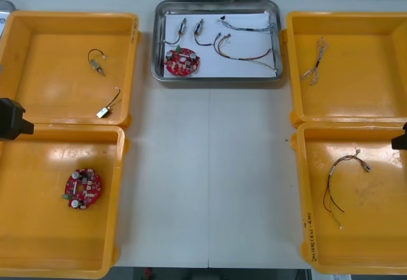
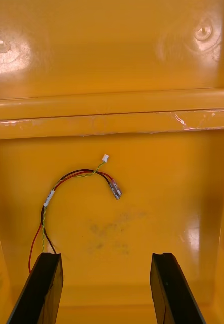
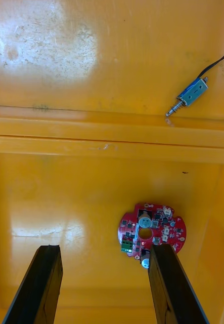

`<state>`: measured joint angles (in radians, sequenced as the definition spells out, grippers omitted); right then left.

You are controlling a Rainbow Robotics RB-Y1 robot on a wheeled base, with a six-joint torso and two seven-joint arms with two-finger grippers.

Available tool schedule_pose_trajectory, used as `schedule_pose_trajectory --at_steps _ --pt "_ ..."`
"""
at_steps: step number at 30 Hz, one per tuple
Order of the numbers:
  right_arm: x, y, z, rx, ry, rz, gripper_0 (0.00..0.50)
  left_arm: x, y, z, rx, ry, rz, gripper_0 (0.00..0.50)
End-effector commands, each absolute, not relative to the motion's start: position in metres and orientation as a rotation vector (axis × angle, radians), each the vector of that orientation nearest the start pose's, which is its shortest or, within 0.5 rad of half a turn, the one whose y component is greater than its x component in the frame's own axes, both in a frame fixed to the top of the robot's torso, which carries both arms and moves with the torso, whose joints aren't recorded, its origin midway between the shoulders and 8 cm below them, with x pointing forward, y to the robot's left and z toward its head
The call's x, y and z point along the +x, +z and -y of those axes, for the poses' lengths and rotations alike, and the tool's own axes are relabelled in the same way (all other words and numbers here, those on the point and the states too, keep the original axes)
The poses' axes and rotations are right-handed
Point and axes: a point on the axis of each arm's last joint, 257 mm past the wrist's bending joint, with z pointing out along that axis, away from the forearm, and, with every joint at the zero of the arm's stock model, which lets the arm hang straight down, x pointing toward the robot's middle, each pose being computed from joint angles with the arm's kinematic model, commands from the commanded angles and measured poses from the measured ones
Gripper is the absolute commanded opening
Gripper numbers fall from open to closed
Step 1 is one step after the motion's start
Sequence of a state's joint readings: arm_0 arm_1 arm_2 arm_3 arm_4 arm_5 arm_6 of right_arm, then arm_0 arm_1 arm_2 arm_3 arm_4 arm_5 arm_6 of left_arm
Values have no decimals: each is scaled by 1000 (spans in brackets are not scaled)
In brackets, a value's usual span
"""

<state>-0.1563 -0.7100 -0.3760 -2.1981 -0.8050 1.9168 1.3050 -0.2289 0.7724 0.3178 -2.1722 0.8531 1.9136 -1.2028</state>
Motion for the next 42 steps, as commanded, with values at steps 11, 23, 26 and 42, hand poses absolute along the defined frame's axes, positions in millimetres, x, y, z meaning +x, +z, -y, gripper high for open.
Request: schedule_pose_trajectory --at_steps 11,23,26,42 --pt "371 -166 368 86 34 -2641 500 390 -132 -369 -10 2 -2598 500" --pt "371 -166 368 86 34 -2641 500 390 -132 -369 -10 2 -2598 500" --pt "371 -166 368 86 34 -2641 500 390 -132 -369 -10 2 -2598 500" --pt "371 -166 368 86 34 -2641 500 390 -132 -369 -10 2 -2598 500"
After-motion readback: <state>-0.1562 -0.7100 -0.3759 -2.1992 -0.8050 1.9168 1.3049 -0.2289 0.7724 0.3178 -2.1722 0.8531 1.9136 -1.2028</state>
